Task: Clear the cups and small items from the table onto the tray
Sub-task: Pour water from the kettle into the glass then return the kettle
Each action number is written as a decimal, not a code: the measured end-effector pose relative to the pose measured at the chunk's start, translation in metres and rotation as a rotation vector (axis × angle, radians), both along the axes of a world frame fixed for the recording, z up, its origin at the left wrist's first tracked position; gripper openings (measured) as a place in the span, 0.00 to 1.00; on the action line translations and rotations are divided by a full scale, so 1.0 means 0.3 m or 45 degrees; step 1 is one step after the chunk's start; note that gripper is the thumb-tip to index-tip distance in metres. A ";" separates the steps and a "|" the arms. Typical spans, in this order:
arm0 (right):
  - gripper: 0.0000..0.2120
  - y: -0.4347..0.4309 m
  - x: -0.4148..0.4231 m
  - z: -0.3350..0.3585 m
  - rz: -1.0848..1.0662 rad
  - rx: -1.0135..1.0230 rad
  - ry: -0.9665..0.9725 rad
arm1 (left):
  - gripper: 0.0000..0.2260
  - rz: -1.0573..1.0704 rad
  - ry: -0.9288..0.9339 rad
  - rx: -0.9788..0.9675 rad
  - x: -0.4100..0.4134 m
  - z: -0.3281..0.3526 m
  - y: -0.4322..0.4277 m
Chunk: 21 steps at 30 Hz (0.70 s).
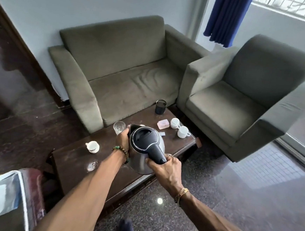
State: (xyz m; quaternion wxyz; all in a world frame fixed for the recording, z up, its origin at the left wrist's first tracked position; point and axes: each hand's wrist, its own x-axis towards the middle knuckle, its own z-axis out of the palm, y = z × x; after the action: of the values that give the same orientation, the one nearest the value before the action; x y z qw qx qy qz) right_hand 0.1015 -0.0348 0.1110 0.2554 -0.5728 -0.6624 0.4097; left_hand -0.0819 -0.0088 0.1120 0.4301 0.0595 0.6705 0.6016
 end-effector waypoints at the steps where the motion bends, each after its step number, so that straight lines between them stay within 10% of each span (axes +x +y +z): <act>1: 0.26 0.026 0.010 -0.008 -0.021 -0.014 -0.008 | 0.13 -0.014 -0.006 -0.001 0.009 -0.013 0.037; 21: 0.26 0.560 -0.097 -0.061 -0.082 -0.207 -0.014 | 0.19 -0.125 0.030 -0.121 -0.107 -0.157 0.588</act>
State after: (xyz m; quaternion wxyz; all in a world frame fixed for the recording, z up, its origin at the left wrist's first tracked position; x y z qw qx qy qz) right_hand 0.0722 0.1333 0.0926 0.2177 -0.6148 -0.6096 0.4505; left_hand -0.1138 0.1676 0.0647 0.4534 0.0790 0.6997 0.5465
